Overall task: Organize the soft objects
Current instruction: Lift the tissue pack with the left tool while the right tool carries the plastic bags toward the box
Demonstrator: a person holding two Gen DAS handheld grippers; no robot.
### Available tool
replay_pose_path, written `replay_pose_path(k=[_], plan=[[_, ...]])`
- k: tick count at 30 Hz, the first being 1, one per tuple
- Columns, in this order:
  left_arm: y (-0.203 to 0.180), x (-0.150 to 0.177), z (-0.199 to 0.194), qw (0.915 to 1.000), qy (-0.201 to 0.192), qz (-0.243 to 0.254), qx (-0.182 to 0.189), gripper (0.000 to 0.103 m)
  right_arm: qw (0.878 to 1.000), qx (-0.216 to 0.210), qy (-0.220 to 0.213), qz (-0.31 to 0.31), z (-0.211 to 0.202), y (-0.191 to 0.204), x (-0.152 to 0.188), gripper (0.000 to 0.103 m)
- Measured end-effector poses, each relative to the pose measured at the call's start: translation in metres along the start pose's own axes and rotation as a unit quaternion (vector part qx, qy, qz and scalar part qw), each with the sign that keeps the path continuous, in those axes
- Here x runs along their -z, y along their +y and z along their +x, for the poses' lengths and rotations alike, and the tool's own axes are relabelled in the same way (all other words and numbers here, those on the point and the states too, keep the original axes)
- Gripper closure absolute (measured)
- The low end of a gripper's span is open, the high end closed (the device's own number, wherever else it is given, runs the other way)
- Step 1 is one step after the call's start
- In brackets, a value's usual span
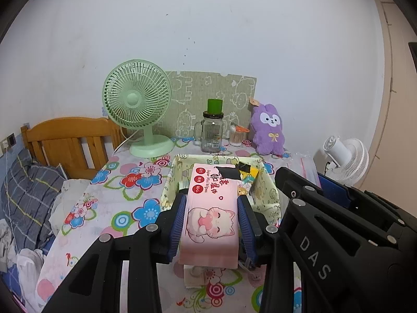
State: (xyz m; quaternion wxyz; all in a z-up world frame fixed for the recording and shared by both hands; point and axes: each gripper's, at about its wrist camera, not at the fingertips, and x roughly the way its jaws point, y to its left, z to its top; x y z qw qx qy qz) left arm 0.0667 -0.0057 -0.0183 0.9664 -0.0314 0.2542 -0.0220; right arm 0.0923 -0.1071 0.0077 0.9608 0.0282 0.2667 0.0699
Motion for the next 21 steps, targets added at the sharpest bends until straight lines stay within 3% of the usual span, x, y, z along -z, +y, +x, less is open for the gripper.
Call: replay_pose_path(k=[21], plan=[[-0.002, -0.022, 0.044, 1.0, 0.006, 0.004, 0.004, 0.062, 1.0, -0.008, 0.005, -0.001, 0.045, -0.011, -0.026, 0.071]])
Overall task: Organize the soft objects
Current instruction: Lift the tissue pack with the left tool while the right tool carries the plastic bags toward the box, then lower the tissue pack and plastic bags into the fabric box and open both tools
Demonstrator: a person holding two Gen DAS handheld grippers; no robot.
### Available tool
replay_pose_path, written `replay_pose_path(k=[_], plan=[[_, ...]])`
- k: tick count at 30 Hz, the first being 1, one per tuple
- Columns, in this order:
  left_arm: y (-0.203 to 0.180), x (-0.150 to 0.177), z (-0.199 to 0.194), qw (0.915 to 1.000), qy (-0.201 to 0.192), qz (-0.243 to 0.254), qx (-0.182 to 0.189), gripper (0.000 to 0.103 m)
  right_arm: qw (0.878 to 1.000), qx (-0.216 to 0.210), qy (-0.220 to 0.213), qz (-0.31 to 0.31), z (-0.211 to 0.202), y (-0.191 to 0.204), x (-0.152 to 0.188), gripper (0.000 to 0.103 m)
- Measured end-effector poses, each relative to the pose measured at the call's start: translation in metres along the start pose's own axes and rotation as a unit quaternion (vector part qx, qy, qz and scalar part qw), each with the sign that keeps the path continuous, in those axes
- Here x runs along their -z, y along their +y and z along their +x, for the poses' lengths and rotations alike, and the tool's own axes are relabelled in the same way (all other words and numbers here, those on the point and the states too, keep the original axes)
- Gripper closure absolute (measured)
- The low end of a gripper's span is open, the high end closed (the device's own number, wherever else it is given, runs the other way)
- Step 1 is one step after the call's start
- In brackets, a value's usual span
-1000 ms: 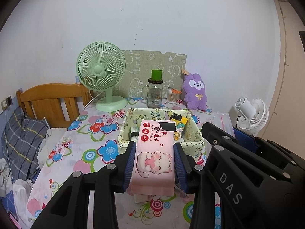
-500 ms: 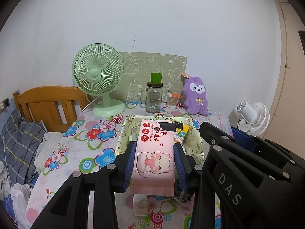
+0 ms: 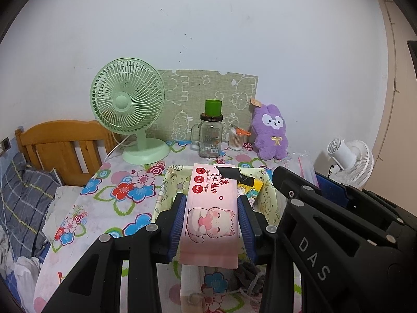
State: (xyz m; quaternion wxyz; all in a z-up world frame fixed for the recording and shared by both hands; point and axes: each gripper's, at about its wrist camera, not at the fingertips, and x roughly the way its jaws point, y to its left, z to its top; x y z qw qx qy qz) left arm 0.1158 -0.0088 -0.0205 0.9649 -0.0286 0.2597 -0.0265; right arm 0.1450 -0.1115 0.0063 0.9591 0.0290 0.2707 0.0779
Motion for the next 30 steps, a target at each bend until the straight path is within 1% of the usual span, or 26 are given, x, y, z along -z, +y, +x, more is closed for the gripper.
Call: replay_pose_path(k=[11, 26, 30], plan=[[-0.001, -0.008, 0.025, 1.0, 0.005, -0.002, 0.0, 0.062, 1.0, -0.007, 0.003, 0.003, 0.028, -0.008, -0.009, 0.071], [0.003, -0.011, 0.065, 0.9994, 0.029, -0.017, 0.003, 0.062, 1.0, -0.005, 0.021, 0.009, 0.069, -0.016, -0.012, 0.071], [0.005, -0.009, 0.075, 0.9991, 0.036, -0.022, -0.004, 0.062, 1.0, -0.007, 0.029, 0.008, 0.08, -0.017, -0.011, 0.071]])
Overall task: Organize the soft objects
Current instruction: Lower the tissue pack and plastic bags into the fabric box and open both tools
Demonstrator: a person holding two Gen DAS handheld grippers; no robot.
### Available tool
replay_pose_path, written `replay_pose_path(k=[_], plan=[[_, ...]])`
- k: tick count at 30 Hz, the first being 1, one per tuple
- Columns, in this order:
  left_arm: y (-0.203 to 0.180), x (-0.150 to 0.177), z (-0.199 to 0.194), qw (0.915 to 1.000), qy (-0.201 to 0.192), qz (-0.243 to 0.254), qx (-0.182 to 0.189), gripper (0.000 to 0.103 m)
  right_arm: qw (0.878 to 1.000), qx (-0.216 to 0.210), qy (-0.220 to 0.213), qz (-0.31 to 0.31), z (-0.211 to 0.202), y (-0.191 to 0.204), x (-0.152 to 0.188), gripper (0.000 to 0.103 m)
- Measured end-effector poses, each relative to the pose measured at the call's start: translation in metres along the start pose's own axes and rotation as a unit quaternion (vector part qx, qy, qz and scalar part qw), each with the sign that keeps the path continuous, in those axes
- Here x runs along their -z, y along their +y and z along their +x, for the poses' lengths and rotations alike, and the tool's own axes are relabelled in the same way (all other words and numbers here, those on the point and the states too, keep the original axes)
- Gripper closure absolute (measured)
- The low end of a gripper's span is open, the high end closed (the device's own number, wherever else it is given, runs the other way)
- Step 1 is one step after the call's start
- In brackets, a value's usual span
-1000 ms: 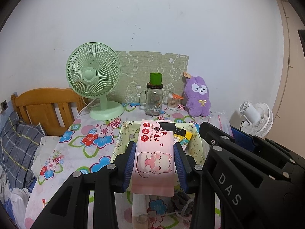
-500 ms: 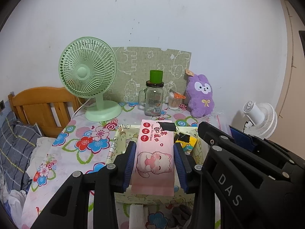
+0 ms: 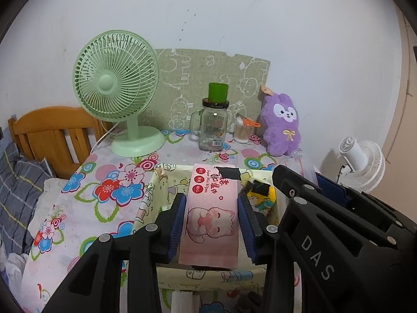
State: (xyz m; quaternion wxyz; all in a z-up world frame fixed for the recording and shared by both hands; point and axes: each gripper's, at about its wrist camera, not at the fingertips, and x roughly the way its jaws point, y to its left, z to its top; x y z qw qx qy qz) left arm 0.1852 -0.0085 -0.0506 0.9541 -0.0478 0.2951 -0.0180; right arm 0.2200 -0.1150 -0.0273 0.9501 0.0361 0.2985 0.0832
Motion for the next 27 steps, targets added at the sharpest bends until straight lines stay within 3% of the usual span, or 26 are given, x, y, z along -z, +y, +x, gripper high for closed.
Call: replay_pose_path(k=[6, 10, 27], plan=[[0.005, 0.001, 0.013, 0.9998, 0.018, -0.004, -0.002, 0.061, 1.0, -0.012, 0.015, 0.0, 0.016, 0.002, 0.002, 0.071], [0.01, 0.001, 0.02, 0.9995, 0.03, -0.005, -0.005, 0.041, 1.0, -0.02, 0.018, -0.005, 0.023, 0.005, 0.002, 0.071], [0.026, 0.0, 0.034, 0.998, 0.056, 0.002, -0.029, 0.029, 0.997, -0.066, 0.037, -0.018, 0.054, 0.023, -0.001, 0.071]])
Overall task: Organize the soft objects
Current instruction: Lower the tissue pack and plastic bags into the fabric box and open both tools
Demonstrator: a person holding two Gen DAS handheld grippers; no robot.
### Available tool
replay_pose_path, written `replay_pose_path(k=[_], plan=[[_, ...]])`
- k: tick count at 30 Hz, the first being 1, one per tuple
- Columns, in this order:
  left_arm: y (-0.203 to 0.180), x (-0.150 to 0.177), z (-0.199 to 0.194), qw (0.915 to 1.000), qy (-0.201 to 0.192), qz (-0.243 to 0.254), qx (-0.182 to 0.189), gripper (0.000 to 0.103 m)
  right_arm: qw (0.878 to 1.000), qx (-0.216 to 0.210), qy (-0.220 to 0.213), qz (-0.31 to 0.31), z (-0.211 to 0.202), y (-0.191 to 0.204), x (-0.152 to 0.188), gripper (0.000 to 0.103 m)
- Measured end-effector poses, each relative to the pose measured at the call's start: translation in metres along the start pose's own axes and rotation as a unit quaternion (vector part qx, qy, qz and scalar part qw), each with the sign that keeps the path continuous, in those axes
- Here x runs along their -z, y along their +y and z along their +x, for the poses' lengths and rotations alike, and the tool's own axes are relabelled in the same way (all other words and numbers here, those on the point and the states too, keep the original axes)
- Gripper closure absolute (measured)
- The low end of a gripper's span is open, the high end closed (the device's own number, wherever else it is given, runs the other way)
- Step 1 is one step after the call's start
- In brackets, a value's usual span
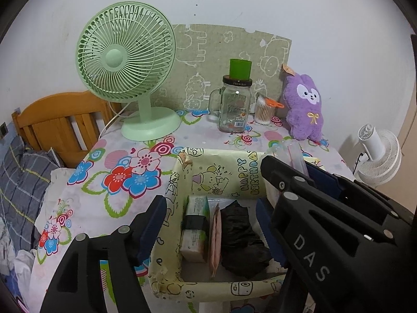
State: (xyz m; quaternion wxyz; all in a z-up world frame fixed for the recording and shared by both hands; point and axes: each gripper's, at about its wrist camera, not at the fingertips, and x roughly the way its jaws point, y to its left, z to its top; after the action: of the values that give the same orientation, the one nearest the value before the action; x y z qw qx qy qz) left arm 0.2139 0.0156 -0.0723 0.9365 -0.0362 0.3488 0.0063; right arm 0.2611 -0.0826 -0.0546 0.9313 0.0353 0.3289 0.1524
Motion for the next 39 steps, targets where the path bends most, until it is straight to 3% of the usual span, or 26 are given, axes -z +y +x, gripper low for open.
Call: replay_pose_path(k=[2, 6, 7, 15, 39], plan=[[-0.001, 0.0, 0.001, 1.0, 0.002, 0.001, 0.002, 0.027, 1.0, -0.001, 0.002, -0.002, 0.002, 0.0, 0.0, 0.069], [-0.004, 0.001, 0.001, 1.0, 0.001, 0.007, 0.002, 0.026, 1.0, 0.005, 0.004, -0.005, 0.003, -0.001, 0.001, 0.033], [-0.004, 0.0, 0.001, 1.0, 0.001, 0.007, 0.004, 0.026, 1.0, 0.008, 0.0, -0.003, 0.002, -0.002, 0.001, 0.03], [-0.009, -0.001, -0.005, 0.9999, -0.007, 0.013, 0.007, 0.023, 1.0, 0.012, 0.0, -0.001, -0.006, -0.006, 0.001, 0.024], [-0.022, -0.001, -0.048, 0.9985, -0.046, 0.027, 0.013, 0.013, 0.999, 0.039, -0.032, -0.006, -0.061, -0.007, 0.001, 0.023]])
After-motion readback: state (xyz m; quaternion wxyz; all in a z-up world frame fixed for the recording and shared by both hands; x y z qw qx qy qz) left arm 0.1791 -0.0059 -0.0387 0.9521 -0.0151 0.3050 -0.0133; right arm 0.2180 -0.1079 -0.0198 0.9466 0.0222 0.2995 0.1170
